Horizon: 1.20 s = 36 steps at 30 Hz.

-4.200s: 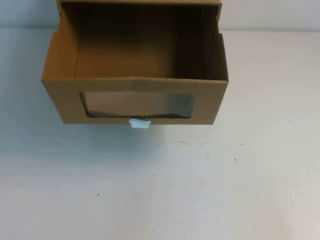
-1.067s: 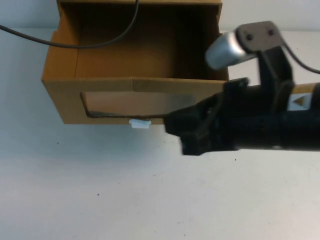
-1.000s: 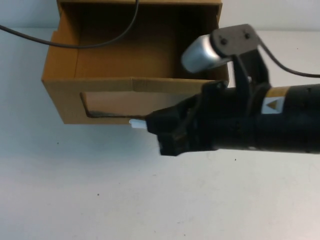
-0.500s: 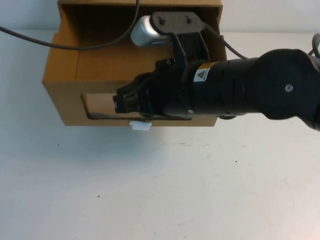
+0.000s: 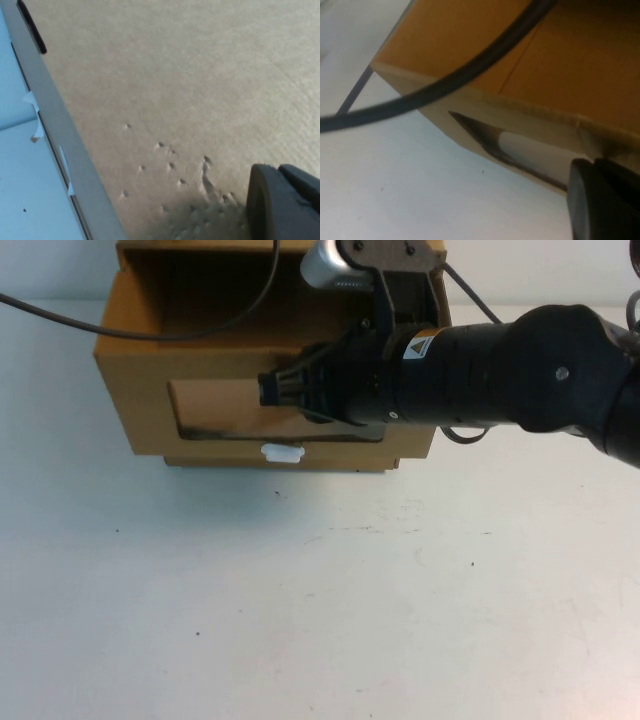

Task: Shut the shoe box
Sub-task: Close the shoe box with your right arm

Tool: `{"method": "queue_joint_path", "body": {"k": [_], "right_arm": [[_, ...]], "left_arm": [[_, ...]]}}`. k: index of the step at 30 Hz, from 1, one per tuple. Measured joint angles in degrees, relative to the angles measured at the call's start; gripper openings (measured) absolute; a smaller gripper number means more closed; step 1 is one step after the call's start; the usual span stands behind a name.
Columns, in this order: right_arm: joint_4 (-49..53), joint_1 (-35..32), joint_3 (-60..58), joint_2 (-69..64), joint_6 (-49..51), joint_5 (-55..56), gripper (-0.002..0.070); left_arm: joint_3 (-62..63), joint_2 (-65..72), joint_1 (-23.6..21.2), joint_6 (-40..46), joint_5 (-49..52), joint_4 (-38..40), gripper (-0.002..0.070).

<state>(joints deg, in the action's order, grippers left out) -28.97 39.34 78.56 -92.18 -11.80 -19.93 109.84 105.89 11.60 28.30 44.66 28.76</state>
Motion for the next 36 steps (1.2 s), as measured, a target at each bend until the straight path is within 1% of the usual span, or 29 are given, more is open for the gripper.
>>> {"method": "queue_joint_path", "body": {"k": [5, 22, 36], "right_arm": [[-0.3, -1.2, 2.7, -2.2, 0.0, 2.0, -0.0011], [-3.4, -6.1, 17.9, -14.3, 0.0, 2.7, -0.0011], [-4.6, -7.1, 26.4, -21.6, 0.0, 5.1, -0.0011]], "left_arm": [[0.0, 0.0, 0.0, 0.0, -0.1, 0.0, -0.0002], [0.0, 0.0, 0.0, -0.1, -0.2, 0.0, -0.0002], [0.0, 0.0, 0.0, -0.2, -0.4, 0.0, -0.0002]]}}
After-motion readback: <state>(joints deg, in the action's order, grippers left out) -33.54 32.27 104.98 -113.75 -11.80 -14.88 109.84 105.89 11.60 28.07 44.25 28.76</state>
